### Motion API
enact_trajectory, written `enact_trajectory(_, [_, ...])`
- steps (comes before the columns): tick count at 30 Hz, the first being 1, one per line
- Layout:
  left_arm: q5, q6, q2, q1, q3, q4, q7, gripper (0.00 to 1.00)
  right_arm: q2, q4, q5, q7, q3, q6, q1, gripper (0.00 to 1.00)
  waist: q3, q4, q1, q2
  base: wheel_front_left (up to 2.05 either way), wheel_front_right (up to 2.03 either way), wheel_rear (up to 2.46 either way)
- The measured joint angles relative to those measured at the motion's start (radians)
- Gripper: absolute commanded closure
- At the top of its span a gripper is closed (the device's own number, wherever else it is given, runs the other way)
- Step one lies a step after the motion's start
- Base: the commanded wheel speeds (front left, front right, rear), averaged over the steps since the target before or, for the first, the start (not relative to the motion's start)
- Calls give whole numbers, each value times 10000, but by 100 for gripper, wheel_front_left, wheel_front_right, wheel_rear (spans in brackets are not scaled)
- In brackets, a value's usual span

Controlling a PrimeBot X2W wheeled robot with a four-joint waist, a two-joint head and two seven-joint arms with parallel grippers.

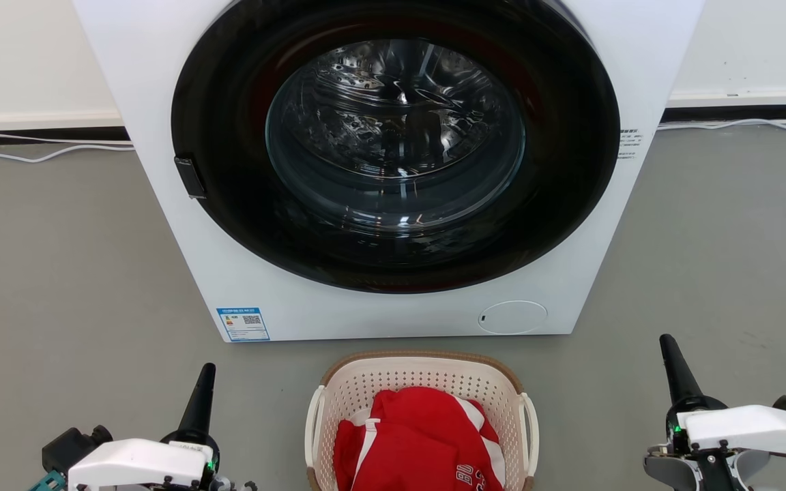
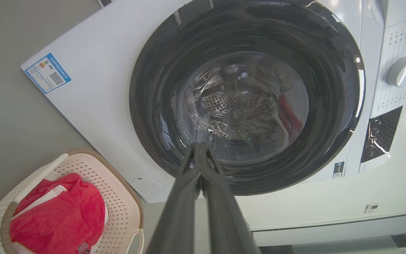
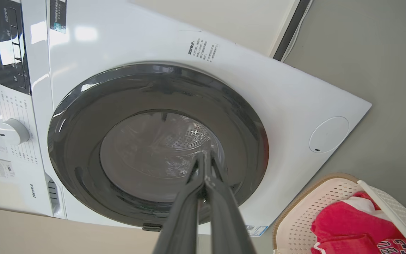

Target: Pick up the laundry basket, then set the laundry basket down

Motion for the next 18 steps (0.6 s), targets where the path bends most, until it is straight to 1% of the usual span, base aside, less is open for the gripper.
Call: enact_trajectory(18, [-1858, -81, 4, -107, 284, 6, 485, 100, 33, -71, 1879, 527, -219, 0, 0, 100, -4, 31, 0, 0, 0, 0, 0])
